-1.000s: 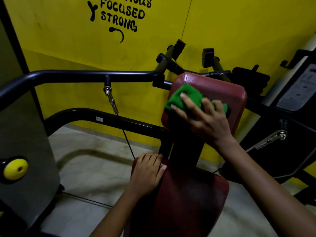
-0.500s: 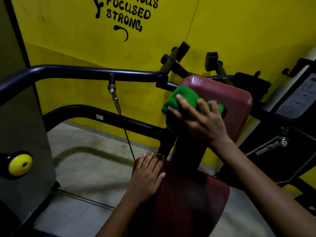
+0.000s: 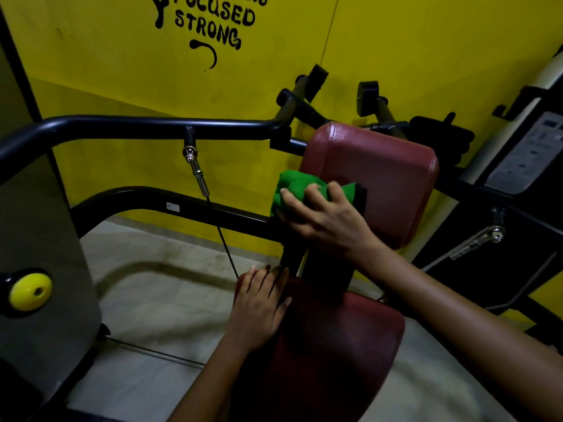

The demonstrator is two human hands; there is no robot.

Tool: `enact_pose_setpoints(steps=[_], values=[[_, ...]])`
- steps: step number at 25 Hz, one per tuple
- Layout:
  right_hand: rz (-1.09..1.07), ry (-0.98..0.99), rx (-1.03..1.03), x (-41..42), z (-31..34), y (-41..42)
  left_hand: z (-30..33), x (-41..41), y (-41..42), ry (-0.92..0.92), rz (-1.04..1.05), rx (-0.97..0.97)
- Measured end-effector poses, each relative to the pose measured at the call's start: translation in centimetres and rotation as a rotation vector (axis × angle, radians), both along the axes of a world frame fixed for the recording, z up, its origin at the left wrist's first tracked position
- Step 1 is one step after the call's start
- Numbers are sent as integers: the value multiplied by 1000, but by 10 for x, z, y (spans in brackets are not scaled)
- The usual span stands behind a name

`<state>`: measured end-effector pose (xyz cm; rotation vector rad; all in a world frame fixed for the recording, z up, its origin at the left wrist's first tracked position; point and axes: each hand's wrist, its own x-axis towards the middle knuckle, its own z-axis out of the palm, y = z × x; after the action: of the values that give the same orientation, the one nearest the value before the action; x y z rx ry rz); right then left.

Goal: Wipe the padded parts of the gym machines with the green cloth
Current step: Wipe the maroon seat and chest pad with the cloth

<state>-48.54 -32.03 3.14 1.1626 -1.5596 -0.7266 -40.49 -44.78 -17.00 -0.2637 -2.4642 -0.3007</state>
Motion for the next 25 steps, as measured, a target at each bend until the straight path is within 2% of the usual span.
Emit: enact_pose_setpoints(steps=[3,6,7,10,12,14,15,18,19,22,25], values=[[-125,-14,-189,-11,58,-21,0,2,0,-7,-5,18],[-331,-258,-431,-17,96,-36,-1,3,-2,1,-29,27],[-333,-246,-425,-15,93,-40,-2,3,-3,2,-34,27],[-319,-97,-104,2,57,-47,-6,1,-4,-16,-26,12],[-356,-133,119,15,36,-51,-8,1,-5,-41,-33,8],[-449,-234,180,16,47,-58,-8,4,-8,-32,-49,17],[-478,-275,143,13,62,-63,-8,6,-10,-22,-61,25],[-615,-248,-65,-9,109,-77,-8,12,-15,-6,-80,26],[-659,-230,-73,-11,114,-81,-8,12,-16,-2,-82,20],[-690,-134,195,-3,85,-96,-10,12,-17,-18,-106,38],[-658,-221,444,13,31,-102,-10,11,-20,-21,-118,27]])
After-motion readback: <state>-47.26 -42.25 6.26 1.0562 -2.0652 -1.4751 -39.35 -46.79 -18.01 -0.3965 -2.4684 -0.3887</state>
